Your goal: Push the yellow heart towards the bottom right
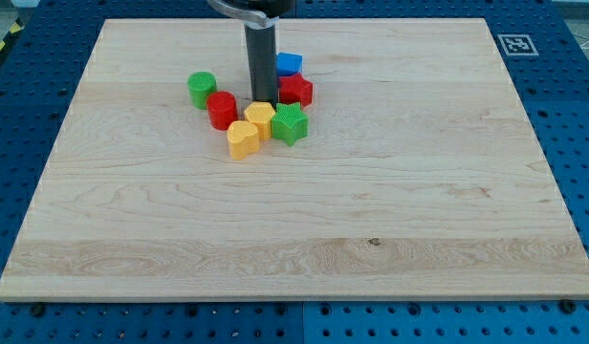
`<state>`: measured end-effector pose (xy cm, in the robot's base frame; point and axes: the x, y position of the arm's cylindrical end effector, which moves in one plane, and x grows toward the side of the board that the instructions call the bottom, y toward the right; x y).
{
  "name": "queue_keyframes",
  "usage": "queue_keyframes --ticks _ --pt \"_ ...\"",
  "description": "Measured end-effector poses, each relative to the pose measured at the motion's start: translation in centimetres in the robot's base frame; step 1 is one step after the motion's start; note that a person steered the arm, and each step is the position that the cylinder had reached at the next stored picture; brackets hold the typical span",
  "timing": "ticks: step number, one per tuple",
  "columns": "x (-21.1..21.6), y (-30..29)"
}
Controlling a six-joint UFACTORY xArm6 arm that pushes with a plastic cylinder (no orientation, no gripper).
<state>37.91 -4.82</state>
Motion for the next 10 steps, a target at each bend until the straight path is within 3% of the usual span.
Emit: queue_keyframes --ticks 4,6,7,10 --pt "7.3 -6.4" --pt "10.7 -3.4" --pt "10.7 0.5" --pt "8.1 1.7"
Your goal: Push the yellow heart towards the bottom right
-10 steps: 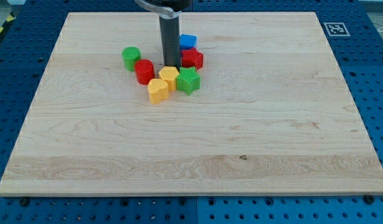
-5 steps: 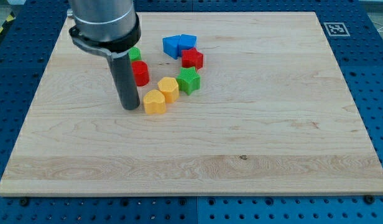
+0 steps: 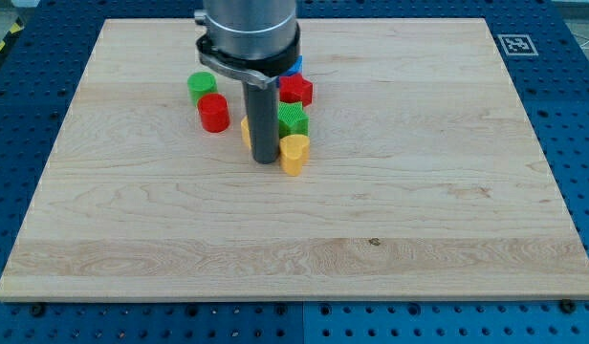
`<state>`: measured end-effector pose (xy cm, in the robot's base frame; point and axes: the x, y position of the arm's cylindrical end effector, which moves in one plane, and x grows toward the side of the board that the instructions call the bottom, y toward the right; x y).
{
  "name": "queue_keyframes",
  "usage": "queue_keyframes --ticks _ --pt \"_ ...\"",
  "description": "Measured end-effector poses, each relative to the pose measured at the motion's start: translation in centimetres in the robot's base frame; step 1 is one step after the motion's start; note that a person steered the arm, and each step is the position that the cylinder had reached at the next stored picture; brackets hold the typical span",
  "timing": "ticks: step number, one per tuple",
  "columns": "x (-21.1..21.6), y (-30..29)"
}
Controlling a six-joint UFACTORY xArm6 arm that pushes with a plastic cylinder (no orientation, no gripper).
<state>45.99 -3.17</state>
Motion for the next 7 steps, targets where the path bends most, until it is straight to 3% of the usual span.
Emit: queue_keyframes --ticks 2,7 --pt "2.1 7.1" --pt "-0.6 25.2"
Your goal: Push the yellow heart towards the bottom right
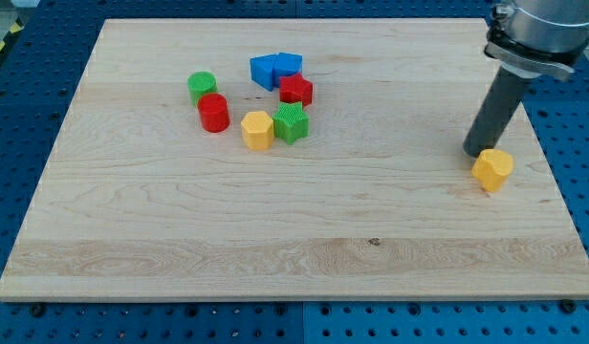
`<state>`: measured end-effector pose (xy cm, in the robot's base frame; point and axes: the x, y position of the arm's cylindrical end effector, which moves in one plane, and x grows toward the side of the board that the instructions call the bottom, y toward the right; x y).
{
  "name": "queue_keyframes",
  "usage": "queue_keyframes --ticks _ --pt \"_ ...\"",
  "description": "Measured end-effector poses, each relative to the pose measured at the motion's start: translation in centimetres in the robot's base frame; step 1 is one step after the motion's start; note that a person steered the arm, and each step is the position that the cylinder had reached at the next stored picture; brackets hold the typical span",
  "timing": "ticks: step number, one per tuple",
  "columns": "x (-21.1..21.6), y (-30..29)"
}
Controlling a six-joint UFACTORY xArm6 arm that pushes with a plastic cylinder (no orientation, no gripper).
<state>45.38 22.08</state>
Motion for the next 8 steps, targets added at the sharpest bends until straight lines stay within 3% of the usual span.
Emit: queue_keyframes --ticks 4,8 --pt "7.5 0.0" --pt "8.8 6.9"
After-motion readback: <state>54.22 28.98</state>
